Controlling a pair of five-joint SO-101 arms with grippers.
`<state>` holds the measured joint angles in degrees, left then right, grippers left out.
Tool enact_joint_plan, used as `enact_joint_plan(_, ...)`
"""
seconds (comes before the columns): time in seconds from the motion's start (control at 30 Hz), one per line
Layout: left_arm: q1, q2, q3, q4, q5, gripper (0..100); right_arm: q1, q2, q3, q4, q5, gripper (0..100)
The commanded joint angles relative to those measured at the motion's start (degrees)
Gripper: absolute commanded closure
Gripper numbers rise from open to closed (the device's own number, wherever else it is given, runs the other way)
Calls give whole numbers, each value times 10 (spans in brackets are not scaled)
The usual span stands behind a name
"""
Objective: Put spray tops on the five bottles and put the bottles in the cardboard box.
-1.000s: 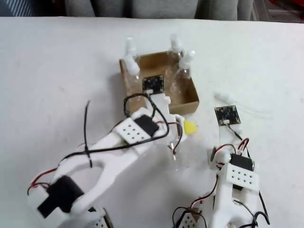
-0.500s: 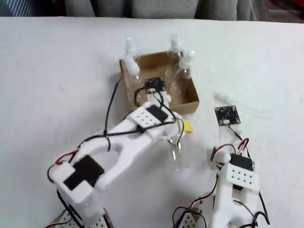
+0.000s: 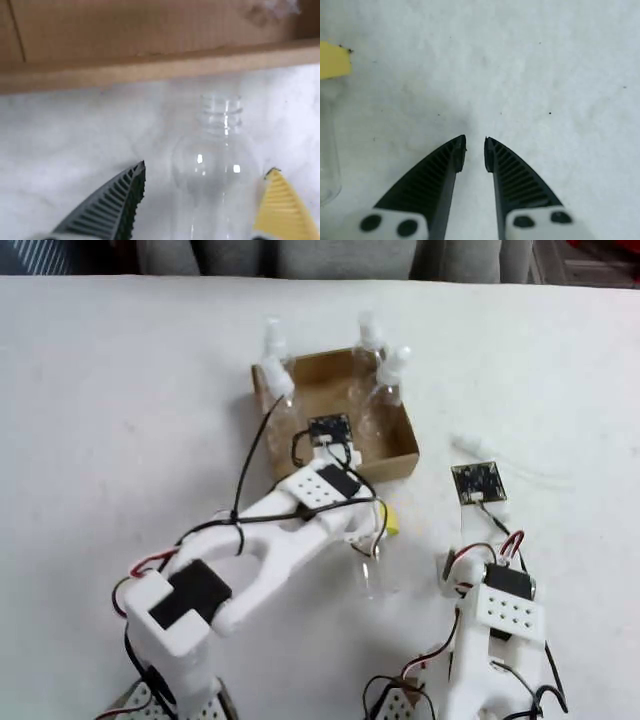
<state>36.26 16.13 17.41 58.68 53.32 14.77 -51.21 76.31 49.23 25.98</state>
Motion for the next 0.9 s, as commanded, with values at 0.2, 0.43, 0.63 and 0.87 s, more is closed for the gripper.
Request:
enact_joint_plan(0.2, 10, -1, -31, -12, -12, 855, 2, -5, -2, -7, 8, 968)
enact_joint_plan(0.43, -12, -7, -30, 107, -108, 967, 3, -5, -2, -6, 8, 968)
enact_joint_plan(0.63, -75, -22, -12, 125, -155, 980, 3, -5, -2, -5, 8, 968)
enact_joint_plan(0.87, -92, -175, 95, 127, -223, 980, 4, -5, -2, -6, 8, 968)
